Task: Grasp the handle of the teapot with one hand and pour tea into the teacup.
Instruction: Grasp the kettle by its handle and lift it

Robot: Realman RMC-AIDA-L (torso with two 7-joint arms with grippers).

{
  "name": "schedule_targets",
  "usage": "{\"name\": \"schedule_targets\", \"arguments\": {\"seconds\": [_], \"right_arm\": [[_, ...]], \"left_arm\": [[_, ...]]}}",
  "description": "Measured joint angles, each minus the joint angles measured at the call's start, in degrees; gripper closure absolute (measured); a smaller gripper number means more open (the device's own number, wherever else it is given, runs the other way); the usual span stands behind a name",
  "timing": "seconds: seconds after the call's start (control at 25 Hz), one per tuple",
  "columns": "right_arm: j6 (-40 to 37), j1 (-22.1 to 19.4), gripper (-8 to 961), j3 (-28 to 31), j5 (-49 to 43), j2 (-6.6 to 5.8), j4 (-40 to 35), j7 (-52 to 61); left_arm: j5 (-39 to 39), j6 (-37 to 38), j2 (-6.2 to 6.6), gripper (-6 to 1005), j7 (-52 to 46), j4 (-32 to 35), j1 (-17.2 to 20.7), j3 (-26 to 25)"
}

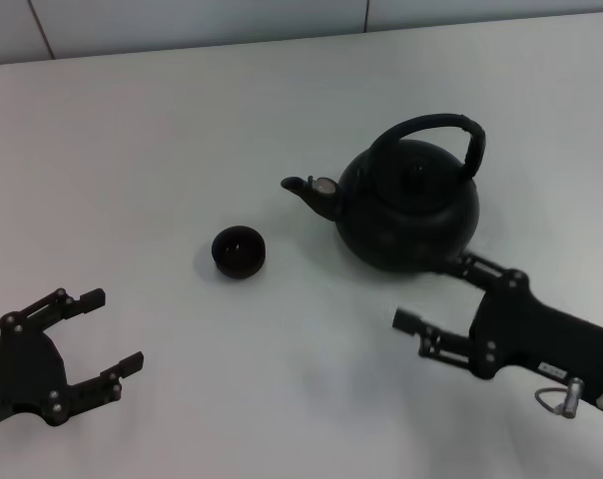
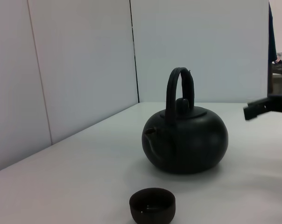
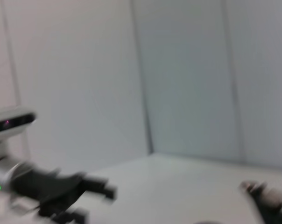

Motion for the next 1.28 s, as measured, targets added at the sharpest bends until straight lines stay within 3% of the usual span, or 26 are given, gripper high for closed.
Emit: {"name": "schedule_targets", "arguments": {"seconds": [0.08, 0.24, 0.64, 1.28], "right_arm": [[0.0, -0.8, 163, 0.0, 2.8, 0.02, 1.8, -2.4], [0.8, -3.9, 163, 1.0, 16.8, 0.08, 9.3, -12.3], [8.1, -2.5, 163, 2.1, 32.0, 0.13, 19.3, -23.8], [12.6, 1.1, 163, 3.0, 34.2, 0.18, 21.4, -27.5]], "left_arm": [[0.0, 0.0, 0.00, 190, -0.2, 0.0, 0.0, 0.0], [-0.3, 0.0, 0.20, 190, -1.8, 0.0, 0.0, 0.0], [-0.4, 0.4, 0.32, 190, -1.9, 0.0, 0.1, -0.1], [-0.4, 0.0, -0.05, 191, -1.3, 0.1, 0.1, 0.0]]}}
